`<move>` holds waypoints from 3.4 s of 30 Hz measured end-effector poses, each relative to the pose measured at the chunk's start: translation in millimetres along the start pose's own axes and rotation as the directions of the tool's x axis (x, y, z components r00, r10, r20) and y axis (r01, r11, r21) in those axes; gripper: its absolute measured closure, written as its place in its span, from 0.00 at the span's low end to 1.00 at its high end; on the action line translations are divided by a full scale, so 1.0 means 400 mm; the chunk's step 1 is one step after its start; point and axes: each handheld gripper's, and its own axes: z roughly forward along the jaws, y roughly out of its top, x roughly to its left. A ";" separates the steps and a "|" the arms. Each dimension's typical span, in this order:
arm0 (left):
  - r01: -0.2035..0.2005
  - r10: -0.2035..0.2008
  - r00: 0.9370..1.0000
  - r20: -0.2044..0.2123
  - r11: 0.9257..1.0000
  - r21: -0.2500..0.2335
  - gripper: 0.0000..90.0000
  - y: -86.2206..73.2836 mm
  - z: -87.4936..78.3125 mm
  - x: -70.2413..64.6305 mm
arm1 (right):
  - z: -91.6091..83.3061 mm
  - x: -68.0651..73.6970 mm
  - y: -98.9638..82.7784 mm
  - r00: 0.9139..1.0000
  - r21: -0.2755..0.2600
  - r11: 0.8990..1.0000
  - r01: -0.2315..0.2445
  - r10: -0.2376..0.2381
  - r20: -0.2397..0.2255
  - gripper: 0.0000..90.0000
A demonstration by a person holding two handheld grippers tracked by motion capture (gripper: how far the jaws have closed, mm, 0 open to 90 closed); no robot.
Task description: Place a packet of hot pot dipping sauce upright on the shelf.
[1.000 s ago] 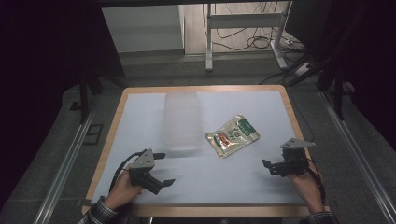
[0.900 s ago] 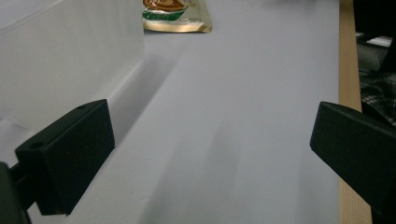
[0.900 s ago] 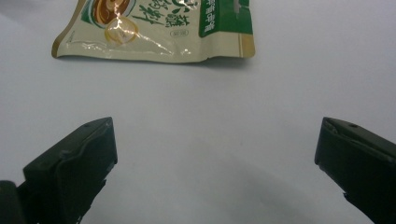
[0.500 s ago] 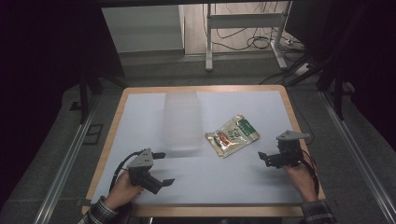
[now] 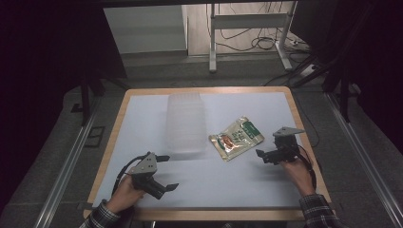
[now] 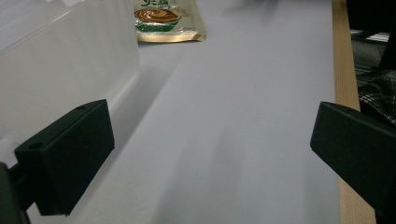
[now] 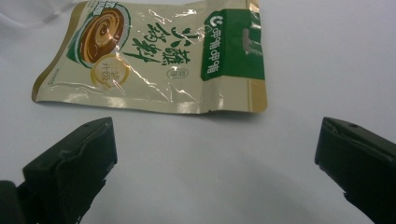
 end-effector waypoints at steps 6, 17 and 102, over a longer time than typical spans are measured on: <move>-0.009 0.009 1.000 -0.005 1.000 0.013 0.00 0.000 0.001 0.001 | 0.038 -0.008 0.024 1.000 0.008 1.000 0.005 -0.005 -0.029 0.00; -0.007 0.007 1.000 -0.002 1.000 0.026 0.00 -0.001 0.004 0.000 | 0.110 -0.026 0.066 0.998 0.032 0.999 0.007 -0.006 -0.058 0.00; -0.028 0.029 0.999 -0.014 0.997 0.072 0.00 -0.003 0.013 -0.006 | 0.026 0.149 0.357 0.977 -0.002 0.991 0.135 -0.133 -0.169 0.99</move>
